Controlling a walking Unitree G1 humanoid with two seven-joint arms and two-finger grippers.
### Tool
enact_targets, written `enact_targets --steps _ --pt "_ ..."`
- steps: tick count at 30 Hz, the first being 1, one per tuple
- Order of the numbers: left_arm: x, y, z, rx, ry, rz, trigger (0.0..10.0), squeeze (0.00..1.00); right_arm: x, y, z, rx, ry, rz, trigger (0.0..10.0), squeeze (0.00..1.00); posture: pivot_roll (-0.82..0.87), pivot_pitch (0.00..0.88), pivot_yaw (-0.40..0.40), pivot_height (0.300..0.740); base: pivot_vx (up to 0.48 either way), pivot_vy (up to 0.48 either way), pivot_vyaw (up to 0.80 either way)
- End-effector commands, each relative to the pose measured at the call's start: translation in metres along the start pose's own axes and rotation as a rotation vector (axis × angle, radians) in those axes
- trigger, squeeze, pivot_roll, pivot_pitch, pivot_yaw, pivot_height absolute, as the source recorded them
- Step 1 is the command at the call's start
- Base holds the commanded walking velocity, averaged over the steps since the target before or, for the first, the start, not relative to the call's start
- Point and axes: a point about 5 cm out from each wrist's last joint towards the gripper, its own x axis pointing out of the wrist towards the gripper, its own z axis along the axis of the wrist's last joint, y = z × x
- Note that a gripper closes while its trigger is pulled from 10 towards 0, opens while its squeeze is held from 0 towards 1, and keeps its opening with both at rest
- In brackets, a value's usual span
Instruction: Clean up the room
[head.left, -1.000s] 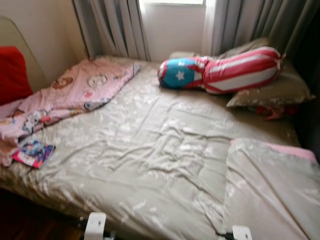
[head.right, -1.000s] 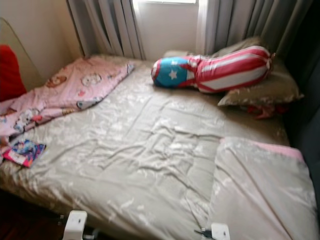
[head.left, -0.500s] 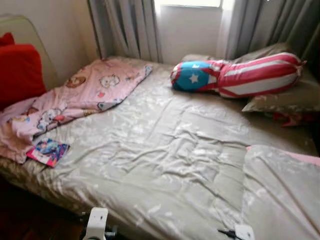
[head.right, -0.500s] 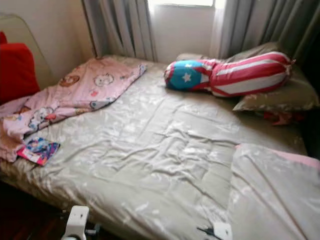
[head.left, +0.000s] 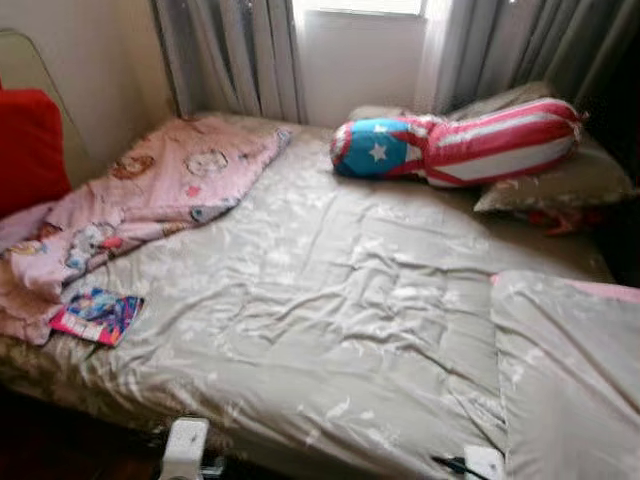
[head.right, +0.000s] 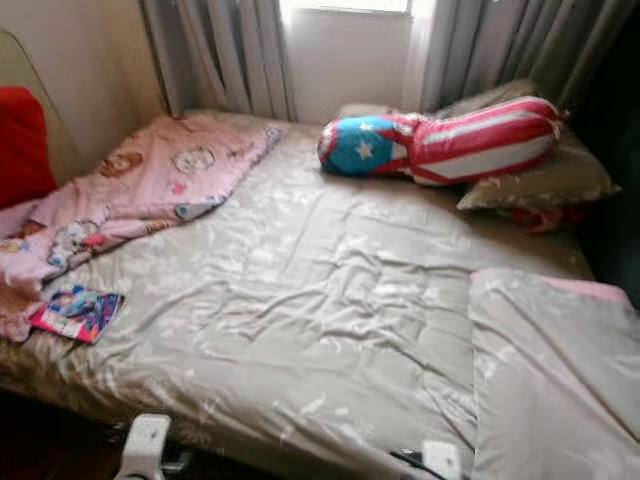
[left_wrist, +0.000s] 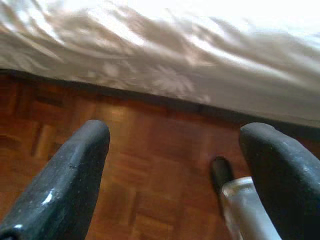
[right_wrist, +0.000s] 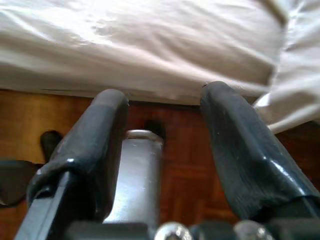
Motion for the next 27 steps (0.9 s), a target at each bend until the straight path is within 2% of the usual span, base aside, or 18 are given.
enact_targets --steps 1,9,27 --pt "0.0004 -0.0059 0.0006 0.000 0.002 -0.015 10.0 0.00 0.0008 -0.0075 0.0057 0.006 -0.009 -0.027 10.0 0.00 -0.06 0.061 0.000 0.740 0.000 0.480 0.00" --pt "-0.0001 -0.0056 -0.0015 0.002 0.010 -0.017 10.0 0.00 0.0030 -0.0020 0.0136 0.003 -0.015 -0.023 10.0 0.00 -0.06 0.067 0.001 0.740 0.000 0.480 0.00" --pt "-0.0001 -0.0061 -0.0024 0.010 0.018 -0.023 10.0 0.00 0.0025 -0.0034 0.0113 -0.002 -0.011 -0.024 10.0 0.00 -0.06 0.073 0.004 0.740 0.000 0.480 0.00"
